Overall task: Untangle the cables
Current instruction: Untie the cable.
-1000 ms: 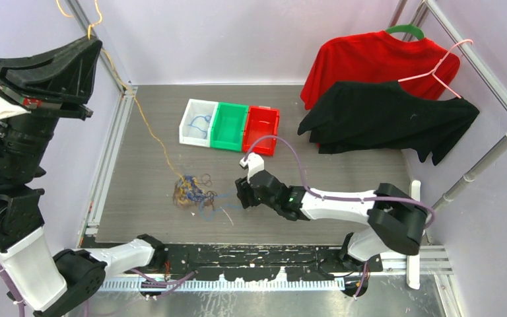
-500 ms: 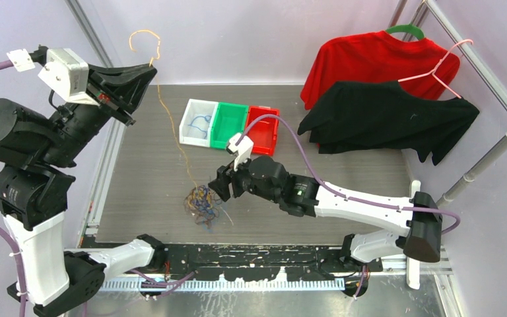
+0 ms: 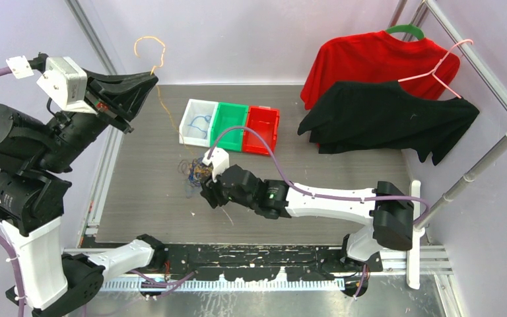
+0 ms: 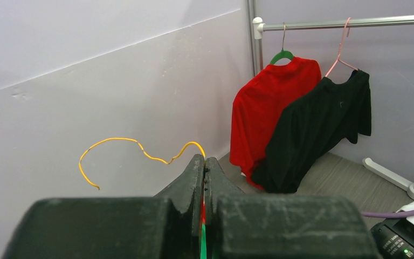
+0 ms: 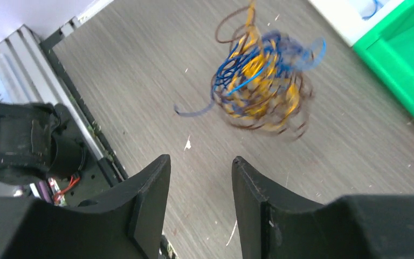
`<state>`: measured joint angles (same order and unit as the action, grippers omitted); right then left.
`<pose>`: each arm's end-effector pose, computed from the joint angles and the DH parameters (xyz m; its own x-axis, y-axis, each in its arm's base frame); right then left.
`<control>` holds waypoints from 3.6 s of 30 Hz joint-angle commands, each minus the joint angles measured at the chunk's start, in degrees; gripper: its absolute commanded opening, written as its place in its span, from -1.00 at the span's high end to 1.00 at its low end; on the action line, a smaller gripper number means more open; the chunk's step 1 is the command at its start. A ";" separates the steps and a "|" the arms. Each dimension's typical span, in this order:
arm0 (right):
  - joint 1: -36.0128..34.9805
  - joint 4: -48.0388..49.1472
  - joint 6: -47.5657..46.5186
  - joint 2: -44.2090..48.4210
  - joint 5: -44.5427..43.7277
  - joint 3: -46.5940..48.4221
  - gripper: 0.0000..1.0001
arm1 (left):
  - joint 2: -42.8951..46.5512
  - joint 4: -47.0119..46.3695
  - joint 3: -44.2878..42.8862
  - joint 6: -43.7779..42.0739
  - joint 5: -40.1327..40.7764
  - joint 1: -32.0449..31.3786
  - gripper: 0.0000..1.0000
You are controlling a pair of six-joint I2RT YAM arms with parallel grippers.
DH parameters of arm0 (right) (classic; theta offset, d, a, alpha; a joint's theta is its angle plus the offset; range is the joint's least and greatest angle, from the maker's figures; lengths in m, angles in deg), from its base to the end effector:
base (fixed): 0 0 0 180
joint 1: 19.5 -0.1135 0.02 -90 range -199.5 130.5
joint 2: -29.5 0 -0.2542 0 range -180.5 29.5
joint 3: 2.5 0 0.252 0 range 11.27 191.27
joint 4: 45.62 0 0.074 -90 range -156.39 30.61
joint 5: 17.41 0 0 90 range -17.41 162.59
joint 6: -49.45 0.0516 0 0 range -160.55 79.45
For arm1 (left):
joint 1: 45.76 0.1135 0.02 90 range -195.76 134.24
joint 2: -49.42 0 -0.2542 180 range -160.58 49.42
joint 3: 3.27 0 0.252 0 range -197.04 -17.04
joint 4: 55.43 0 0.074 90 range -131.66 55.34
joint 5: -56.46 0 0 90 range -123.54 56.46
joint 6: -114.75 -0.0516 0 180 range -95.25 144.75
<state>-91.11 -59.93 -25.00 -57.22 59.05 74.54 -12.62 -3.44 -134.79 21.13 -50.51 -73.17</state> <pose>0.1273 0.3447 0.2744 -0.3528 -0.2351 -0.9057 -0.7894 0.5945 0.1532 0.0879 -0.0625 0.6111 0.3097 -0.0926 -0.9463 0.6692 0.7282 0.1478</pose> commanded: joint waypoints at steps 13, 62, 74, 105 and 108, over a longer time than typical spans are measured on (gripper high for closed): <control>3.32 4.54 -0.58 -6.77 1.47 5.77 0.01 | -0.90 -1.15 -2.64 1.72 -3.32 -0.31 1.00; 3.85 10.87 2.02 1.44 7.76 -1.30 -0.36 | -1.04 -0.38 -0.85 2.74 -5.84 -0.27 1.00; 3.85 6.05 1.05 -8.99 2.55 4.16 0.11 | -1.76 -0.07 -3.81 2.45 -5.92 -0.27 1.00; 6.00 8.96 0.91 -1.79 -7.13 -18.33 0.23 | -4.07 -26.73 -15.07 -16.42 18.87 -0.27 1.00; 6.26 9.29 1.41 -0.92 -8.01 -20.08 0.20 | -4.84 -29.97 -16.24 -18.36 21.60 -0.27 1.00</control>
<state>-85.24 -51.60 -24.13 -60.98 53.69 55.85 -17.25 -22.11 -148.78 7.67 -35.12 -73.28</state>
